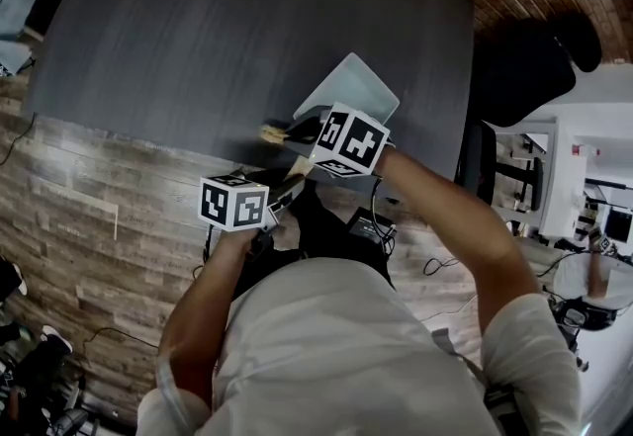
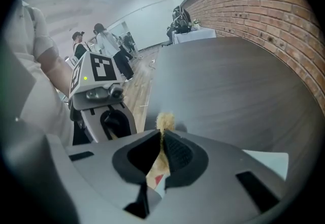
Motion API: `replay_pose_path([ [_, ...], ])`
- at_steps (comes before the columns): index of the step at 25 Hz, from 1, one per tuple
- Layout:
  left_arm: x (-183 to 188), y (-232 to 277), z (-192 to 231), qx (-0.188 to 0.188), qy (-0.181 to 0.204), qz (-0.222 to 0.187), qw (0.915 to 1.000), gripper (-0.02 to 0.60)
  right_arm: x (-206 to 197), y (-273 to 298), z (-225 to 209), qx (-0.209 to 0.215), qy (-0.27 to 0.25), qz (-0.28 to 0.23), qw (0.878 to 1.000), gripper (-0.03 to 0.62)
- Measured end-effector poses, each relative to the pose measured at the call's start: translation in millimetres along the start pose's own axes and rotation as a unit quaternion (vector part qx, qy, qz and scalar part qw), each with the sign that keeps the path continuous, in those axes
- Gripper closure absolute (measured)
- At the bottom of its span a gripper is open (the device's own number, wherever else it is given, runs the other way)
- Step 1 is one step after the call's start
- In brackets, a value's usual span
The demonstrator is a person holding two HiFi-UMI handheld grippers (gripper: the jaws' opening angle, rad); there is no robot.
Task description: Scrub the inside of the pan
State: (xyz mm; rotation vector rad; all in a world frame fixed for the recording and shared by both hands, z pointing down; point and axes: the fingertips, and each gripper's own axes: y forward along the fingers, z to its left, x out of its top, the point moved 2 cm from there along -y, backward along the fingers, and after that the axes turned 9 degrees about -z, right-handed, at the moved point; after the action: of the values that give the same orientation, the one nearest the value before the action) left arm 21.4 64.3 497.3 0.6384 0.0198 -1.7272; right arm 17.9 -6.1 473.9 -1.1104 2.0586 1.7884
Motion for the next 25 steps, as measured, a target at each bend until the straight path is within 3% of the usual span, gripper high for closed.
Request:
replay_pose_path([
  [2, 1, 1, -1, 0.0, 0.0, 0.0, 1.0, 0.469, 0, 1, -2, -0.008, -0.014, 0.006, 1.0, 0.563],
  [8, 1, 3, -2, 0.0, 0.0, -0.001, 1.0, 0.469, 4, 3, -6, -0.036, -0.124, 0.043, 0.991, 0.563],
  [12, 1, 3, -2, -0.001, 0.0, -0.002, 1.0, 0.469, 6, 5, -13, -0.056, -0.161, 0.059, 0.984, 0.563],
  [25, 2, 5, -4, 0.0, -0.005, -0.006, 1.0, 0.469, 29, 15, -30, -0.088, -0.194, 0.043, 0.976, 0.563],
])
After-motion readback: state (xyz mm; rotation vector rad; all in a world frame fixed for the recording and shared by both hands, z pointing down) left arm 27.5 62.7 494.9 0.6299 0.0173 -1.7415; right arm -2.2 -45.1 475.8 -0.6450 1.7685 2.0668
